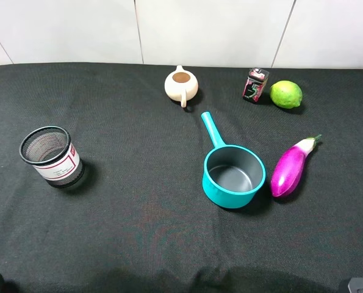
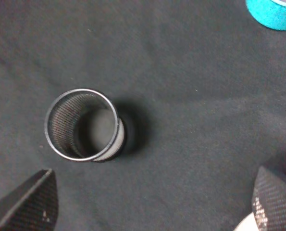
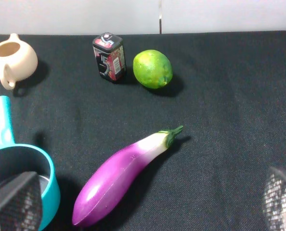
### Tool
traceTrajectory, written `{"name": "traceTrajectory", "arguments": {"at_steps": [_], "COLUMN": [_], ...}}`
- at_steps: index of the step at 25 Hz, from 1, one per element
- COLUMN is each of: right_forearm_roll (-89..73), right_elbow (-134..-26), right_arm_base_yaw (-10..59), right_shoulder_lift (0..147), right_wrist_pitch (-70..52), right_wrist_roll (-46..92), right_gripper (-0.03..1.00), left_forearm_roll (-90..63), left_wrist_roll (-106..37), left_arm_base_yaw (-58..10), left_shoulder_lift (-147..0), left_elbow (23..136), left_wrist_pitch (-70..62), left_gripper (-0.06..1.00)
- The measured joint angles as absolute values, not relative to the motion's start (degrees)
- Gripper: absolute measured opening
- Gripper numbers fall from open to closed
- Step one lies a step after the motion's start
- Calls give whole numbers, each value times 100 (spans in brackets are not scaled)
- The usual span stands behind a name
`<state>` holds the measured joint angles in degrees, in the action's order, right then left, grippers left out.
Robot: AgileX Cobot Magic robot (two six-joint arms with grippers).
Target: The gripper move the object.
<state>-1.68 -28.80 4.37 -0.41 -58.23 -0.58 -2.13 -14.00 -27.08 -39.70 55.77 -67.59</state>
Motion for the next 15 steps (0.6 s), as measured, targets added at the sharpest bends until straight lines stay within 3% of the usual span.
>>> {"name": "traceTrajectory", "arguments": {"at_steps": [15], "right_forearm_roll": [-168], "right_elbow": [-2880], "right_arm_base_yaw": [437], "right_shoulder_lift": [-41], "right_wrist_pitch": [-5823], "right_wrist_roll": [-58], "right_gripper": [69], "left_forearm_roll": [-209], "left_wrist_roll": [-1387], "left_arm_base_yaw": [-788], "left_shoulder_lift": [-2506], "left_elbow": [5573], "left_wrist_pitch": [-6759], "left_gripper": [79]}}
